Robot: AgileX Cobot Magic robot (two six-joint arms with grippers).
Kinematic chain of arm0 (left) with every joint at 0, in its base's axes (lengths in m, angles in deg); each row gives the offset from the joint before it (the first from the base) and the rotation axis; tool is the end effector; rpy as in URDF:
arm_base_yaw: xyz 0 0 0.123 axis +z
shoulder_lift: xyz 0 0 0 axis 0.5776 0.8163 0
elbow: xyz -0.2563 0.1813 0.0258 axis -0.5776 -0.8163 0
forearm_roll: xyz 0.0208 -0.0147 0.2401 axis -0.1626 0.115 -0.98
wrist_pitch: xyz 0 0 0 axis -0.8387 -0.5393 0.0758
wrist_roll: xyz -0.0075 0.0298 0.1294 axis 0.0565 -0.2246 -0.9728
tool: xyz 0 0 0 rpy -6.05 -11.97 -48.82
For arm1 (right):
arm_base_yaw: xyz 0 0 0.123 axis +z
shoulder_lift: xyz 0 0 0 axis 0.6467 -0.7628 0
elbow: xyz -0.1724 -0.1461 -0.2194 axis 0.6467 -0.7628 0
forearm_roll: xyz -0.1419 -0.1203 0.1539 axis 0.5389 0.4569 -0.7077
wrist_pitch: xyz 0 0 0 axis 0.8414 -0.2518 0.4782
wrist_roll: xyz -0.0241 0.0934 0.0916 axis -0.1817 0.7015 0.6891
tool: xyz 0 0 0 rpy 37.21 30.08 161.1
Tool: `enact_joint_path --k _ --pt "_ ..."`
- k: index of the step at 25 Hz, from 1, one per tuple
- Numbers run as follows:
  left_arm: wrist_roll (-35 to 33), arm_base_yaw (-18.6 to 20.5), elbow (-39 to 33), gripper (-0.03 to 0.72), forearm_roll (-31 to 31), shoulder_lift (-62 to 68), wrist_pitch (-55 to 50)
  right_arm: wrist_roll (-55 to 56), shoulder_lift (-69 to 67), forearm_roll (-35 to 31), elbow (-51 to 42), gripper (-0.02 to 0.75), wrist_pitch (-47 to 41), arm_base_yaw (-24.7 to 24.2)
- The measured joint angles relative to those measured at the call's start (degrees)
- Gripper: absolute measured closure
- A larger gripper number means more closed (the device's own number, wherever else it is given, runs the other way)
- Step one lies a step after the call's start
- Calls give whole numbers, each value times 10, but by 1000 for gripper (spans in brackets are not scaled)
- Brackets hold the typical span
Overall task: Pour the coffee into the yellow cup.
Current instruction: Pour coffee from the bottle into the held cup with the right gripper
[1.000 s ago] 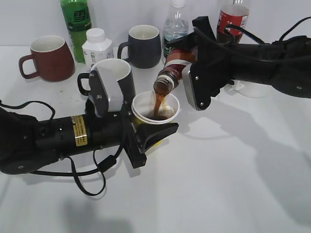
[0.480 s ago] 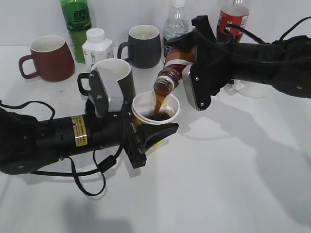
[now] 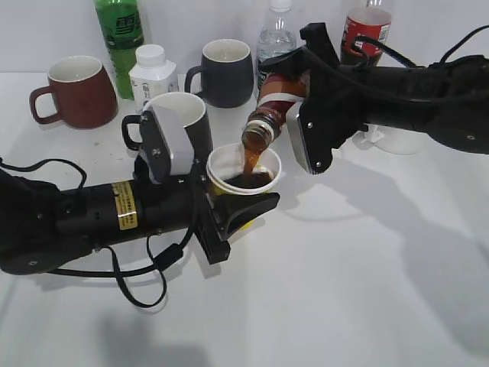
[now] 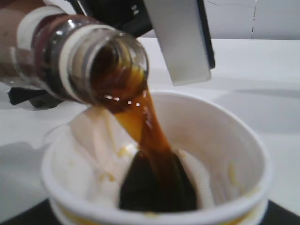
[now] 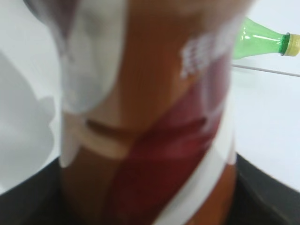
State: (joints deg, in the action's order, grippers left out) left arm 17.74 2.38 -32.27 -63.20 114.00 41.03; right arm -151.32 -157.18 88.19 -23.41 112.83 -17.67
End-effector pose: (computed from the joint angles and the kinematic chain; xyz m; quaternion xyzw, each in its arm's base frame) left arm 0.2674 -0.2664 0.1665 0.4522 0.6056 -0.3537 0.5511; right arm 0.3668 0.2165 0.2225 -0.7563 0.2401 -0.2333 0.5620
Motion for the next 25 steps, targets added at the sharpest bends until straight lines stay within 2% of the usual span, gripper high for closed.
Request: enact_joint_path --k 7,11,21,25 --pt "0 0 0 276 1 0 0 0 0 -1 0 236 1 0" --pt "0 0 0 276 1 0 0 37 0 -5 0 236 1 0" --pt "0 0 0 276 1 0 5 202 0 -7 0 236 1 0" --pt "0 0 -5 276 8 -3 13 330 0 -7 0 236 1 0"
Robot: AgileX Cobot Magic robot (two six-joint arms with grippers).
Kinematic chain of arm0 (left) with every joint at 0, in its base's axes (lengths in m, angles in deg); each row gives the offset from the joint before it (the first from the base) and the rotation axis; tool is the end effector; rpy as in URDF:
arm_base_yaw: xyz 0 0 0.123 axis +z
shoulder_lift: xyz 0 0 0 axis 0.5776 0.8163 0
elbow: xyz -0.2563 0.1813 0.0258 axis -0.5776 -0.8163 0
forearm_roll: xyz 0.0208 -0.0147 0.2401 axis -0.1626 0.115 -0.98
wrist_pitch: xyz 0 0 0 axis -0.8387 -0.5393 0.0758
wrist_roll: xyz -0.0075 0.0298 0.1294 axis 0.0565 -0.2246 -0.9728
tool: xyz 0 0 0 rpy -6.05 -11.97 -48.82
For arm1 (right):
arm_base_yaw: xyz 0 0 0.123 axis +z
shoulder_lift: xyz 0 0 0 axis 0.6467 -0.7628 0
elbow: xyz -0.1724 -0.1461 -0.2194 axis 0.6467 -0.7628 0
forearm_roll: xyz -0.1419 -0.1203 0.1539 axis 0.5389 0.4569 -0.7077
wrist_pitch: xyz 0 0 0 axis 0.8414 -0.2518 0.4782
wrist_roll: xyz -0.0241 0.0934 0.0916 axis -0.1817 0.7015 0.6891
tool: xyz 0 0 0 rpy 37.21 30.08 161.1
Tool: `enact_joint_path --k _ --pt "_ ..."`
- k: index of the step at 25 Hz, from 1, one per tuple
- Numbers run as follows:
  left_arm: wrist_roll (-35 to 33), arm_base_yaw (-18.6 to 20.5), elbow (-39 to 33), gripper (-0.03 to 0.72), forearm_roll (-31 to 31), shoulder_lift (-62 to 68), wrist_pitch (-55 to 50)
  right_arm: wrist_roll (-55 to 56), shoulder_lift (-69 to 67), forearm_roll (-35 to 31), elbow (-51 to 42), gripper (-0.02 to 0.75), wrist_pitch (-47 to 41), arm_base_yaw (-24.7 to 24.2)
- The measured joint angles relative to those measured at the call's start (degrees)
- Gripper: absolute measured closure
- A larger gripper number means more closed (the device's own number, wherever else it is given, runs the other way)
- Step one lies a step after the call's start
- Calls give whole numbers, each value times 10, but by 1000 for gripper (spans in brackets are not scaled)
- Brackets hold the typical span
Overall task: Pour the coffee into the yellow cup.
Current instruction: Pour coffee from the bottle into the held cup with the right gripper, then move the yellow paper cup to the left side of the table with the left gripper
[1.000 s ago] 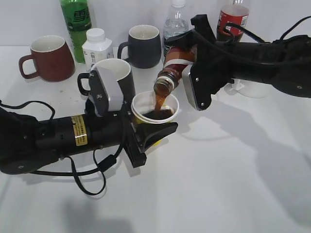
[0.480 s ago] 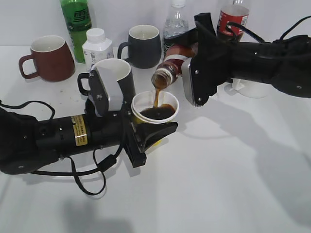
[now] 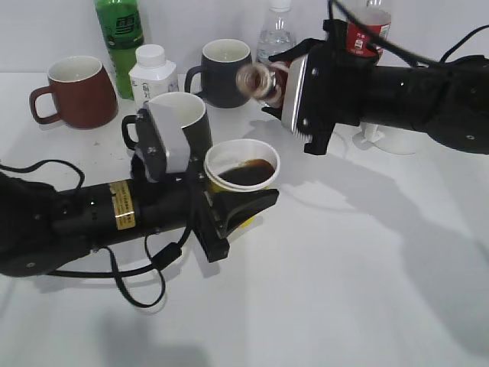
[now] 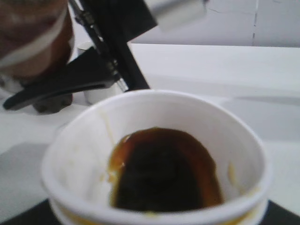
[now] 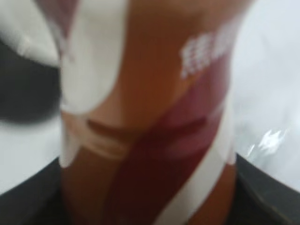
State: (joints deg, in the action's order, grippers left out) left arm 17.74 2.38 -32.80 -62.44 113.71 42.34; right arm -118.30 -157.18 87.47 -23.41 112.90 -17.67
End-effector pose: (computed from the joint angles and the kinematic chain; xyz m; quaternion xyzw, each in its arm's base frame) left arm 0.2663 -0.2652 0.1696 0.4440 0.6028 -0.3585 0.5577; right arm 0.3676 0.2161 0.2231 -0.6524 0.4490 -0.0635 0.6072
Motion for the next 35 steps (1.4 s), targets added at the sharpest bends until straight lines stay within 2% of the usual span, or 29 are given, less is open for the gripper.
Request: enact_joint_path --k 5,12,16,25,28,32,35 --pt "0 15 -36 277 23 -37 0 185 0 -6 0 236 0 0" --pt "0 75 -103 278 40 -129 0 373 0 -21 0 236 2 0" --pt "0 119 -133 278 54 -180 -10 406 0 -56 0 236 6 1" --pt "0 206 -135 278 108 -217 -65 437 0 -89 0 236 7 1" --pt "-8 220 -135 279 153 -217 -80 439 0 -90 0 236 6 1" --pt "-53 228 -135 279 204 -206 -86 439 0 -91 0 236 5 1" --pt "-66 228 -131 279 219 -177 -86 439 0 -91 0 236 4 1"
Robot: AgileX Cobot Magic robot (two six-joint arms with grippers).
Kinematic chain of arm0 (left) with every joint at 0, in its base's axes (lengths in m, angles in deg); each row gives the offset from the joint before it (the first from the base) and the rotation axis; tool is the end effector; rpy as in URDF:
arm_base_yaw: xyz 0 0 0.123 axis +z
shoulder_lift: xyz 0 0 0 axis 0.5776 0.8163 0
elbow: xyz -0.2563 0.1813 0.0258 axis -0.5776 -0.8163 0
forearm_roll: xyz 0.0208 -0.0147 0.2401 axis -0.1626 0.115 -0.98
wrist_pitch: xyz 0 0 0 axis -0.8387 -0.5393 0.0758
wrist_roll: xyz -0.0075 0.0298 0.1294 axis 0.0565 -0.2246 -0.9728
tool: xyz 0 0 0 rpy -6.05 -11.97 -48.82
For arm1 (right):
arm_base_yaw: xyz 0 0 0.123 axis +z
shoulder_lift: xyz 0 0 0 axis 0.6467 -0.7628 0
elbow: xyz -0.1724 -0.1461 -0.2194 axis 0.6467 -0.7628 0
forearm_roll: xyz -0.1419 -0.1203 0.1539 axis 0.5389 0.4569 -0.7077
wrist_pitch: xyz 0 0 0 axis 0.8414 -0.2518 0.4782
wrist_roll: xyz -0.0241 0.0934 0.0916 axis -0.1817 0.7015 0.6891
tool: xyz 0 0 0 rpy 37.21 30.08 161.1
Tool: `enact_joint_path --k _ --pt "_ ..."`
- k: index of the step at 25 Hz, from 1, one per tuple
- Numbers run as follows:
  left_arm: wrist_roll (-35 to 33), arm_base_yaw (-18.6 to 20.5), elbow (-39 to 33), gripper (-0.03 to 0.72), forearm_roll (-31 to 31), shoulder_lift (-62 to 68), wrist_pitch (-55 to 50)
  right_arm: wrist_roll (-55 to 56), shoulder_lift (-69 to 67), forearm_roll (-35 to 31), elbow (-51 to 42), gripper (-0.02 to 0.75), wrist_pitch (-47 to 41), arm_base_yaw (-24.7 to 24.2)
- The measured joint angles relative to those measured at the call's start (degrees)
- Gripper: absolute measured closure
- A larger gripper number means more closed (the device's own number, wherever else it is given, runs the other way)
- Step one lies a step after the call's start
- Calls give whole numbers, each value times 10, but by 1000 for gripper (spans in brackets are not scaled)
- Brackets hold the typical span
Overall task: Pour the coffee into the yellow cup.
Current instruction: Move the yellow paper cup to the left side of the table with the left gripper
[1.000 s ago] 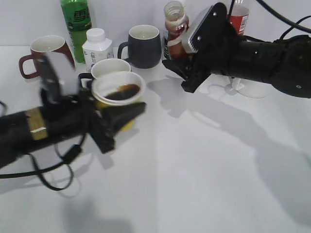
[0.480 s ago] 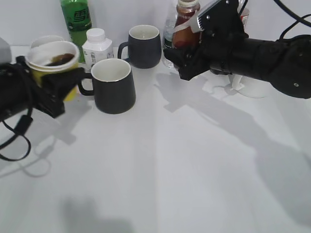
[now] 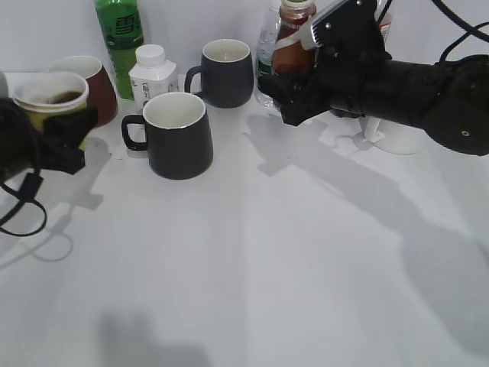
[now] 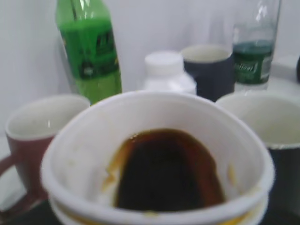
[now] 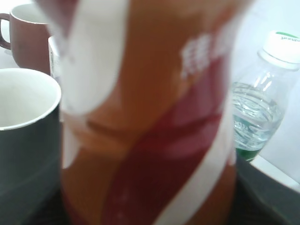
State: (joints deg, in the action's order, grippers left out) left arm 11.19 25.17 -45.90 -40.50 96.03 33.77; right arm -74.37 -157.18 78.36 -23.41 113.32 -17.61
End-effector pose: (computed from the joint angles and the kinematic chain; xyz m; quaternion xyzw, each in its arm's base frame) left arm 0.3029 -0.0893 0.2106 0.1917 0.7264 -0.1213 0.6487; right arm 0.3766 0.2101 0.2299 -0.3648 0.6846 0.1797 0.6050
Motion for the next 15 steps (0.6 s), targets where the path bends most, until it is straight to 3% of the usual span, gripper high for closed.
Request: enact_joint_path --k 6,15 --pt "-5 0 23 279 40 88 69 0 0 0 0 236 0 0" --pt "-24 0 57 279 46 195 115 1 0 0 0 236 -5 0"
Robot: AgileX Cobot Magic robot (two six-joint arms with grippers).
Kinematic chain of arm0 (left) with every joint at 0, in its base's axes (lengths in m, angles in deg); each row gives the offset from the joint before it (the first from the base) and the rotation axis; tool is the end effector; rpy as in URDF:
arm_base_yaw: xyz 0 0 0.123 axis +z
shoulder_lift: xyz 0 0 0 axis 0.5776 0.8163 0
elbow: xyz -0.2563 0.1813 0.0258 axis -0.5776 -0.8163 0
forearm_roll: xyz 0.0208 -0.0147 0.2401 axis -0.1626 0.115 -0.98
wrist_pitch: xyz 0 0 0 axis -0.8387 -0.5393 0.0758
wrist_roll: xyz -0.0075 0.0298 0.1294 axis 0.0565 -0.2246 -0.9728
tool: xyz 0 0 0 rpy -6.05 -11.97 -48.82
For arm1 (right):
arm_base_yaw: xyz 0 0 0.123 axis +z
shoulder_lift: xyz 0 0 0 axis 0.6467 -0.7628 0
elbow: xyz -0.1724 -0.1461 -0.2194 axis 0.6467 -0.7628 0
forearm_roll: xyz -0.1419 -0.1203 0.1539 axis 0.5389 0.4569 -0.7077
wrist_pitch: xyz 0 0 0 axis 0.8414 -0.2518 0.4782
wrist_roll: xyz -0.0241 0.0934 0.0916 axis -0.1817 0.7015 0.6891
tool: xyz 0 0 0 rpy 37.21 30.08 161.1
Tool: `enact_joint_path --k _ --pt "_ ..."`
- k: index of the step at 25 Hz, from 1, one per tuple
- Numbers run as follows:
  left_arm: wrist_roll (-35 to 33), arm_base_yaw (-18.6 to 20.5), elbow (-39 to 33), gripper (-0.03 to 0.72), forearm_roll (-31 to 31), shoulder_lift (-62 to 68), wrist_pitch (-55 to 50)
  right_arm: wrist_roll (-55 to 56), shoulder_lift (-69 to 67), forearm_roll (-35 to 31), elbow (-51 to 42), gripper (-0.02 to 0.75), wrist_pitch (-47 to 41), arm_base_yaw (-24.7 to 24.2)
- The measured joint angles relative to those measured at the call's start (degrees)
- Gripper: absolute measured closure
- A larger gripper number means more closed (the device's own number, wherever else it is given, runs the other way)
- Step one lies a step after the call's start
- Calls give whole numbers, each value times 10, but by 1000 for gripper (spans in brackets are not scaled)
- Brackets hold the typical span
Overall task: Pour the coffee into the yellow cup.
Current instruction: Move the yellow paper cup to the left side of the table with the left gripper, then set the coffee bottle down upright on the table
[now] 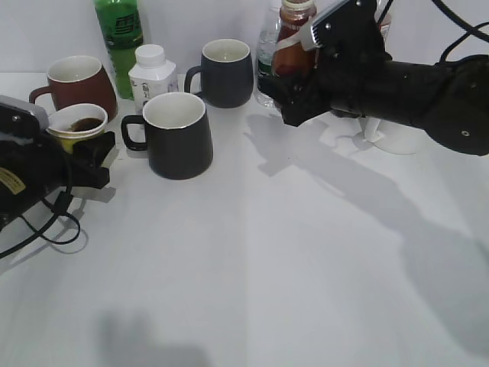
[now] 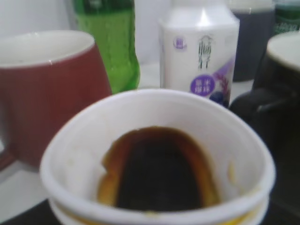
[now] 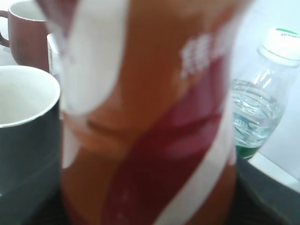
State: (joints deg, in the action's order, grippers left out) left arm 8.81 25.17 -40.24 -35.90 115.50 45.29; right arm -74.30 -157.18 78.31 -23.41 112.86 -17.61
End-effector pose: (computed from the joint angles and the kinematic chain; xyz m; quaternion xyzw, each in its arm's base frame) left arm 0.3513 -0.0921 0.1451 0.1603 0.7430 -0.1203 0.6386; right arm 0.3768 0.2095 0.2290 -0.3641 0.6874 0.1781 0.6026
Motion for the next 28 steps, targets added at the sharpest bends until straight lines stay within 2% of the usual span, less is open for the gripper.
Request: enact_joint_path --k 3,10,14,21,28 --pt "-11 0 6 257 1 9 11 0 0 0 0 236 0 0" --pt "-15 0 6 142 8 25 18 0 0 0 0 236 -1 0" --pt "-15 0 -5 102 12 27 12 0 0 0 0 236 -3 0" --pt "-15 0 -50 85 29 15 10 0 -37 -15 0 236 20 0" --pt "-15 0 -137 85 57 -51 8 0 -108 -75 1 236 94 0"
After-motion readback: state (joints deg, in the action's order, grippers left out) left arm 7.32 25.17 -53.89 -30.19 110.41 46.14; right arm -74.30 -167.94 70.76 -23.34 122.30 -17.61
